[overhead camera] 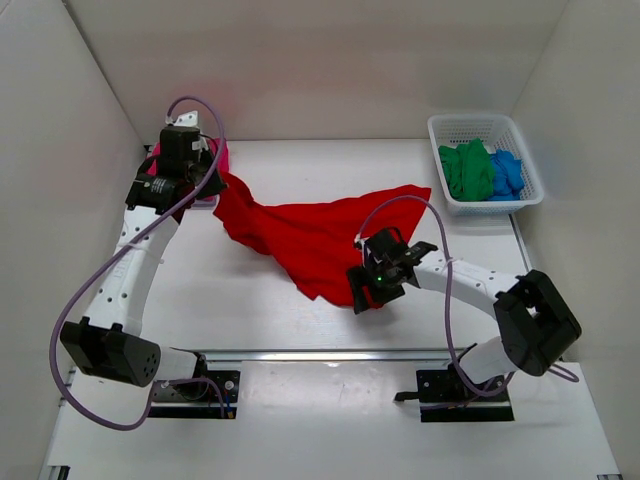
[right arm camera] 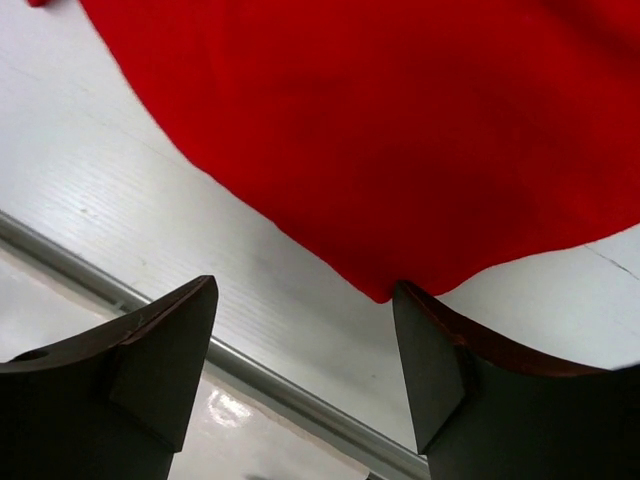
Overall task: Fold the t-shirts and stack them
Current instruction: Flatten out the tshirt
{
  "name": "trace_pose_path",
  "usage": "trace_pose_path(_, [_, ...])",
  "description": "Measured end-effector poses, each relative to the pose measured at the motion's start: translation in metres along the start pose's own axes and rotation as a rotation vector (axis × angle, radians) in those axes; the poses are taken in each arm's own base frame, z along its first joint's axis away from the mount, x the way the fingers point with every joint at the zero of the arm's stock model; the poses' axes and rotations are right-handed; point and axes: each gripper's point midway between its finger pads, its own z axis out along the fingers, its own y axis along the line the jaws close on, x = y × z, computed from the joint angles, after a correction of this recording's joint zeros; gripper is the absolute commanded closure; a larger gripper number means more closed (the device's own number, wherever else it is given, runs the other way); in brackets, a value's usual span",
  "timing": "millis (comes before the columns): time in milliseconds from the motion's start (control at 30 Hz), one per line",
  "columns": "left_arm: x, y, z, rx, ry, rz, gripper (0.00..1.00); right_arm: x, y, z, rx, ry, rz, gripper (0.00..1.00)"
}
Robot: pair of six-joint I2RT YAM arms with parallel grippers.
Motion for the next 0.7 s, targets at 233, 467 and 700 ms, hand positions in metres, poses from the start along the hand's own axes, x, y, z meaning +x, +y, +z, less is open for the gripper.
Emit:
trace_pose_path(233, [-0.004,0.003,-0.001,-0.002,-0.006,-0.005,1.00,0.007,-0.013,0.016,0.108,0.036,-0.010,0.45])
trace_pose_path(467, [-0.005,0.004,-0.001,-0.001,-0.007,-0.006,1.00,-0.003,-0.027,0.019,0.214,0.017,0.002,1.00])
trace_pose_path(700, [-0.005,0.008,-0.003,-0.003,-0.010,0.001,1.00,-0.042,-0.031,-0.048,0.065,-0.136,0.133,1.00])
